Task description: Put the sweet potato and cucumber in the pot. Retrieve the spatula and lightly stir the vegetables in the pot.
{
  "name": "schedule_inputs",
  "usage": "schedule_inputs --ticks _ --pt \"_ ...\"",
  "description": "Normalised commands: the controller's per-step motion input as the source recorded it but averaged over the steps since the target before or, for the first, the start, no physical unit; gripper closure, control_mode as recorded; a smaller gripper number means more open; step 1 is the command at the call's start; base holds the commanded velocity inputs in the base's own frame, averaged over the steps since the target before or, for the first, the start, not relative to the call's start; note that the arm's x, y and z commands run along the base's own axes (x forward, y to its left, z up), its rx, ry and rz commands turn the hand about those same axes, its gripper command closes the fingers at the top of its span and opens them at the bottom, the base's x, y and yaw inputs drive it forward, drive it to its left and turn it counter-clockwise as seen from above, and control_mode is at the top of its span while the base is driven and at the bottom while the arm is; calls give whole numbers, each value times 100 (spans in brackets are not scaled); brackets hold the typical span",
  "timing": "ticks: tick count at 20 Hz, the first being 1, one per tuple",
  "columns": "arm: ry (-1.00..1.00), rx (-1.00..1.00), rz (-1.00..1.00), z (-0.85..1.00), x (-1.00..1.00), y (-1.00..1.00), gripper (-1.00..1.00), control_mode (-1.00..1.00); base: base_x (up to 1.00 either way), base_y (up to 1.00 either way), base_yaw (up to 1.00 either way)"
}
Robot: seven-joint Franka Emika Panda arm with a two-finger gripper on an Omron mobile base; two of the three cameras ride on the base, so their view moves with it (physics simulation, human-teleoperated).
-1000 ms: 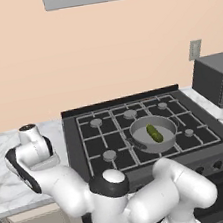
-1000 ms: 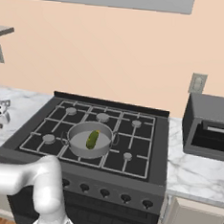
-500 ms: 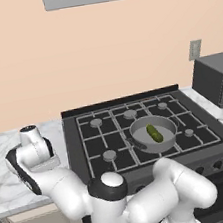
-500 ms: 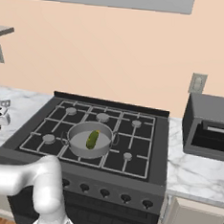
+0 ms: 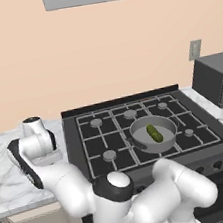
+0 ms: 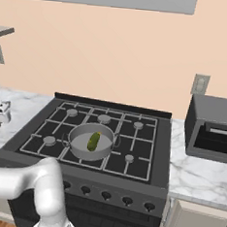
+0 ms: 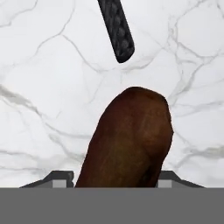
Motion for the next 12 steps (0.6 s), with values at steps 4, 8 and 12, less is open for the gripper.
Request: schedule_inputs --ticks 4,8,12 --pt "-12 23 -6 66 -19 -80 100 -100 0 0 0" --pt "-5 21 -8 32 -14 -100 100 -100 0 0 0" --pt "0 3 -1 70 -33 -83 100 -100 0 0 0"
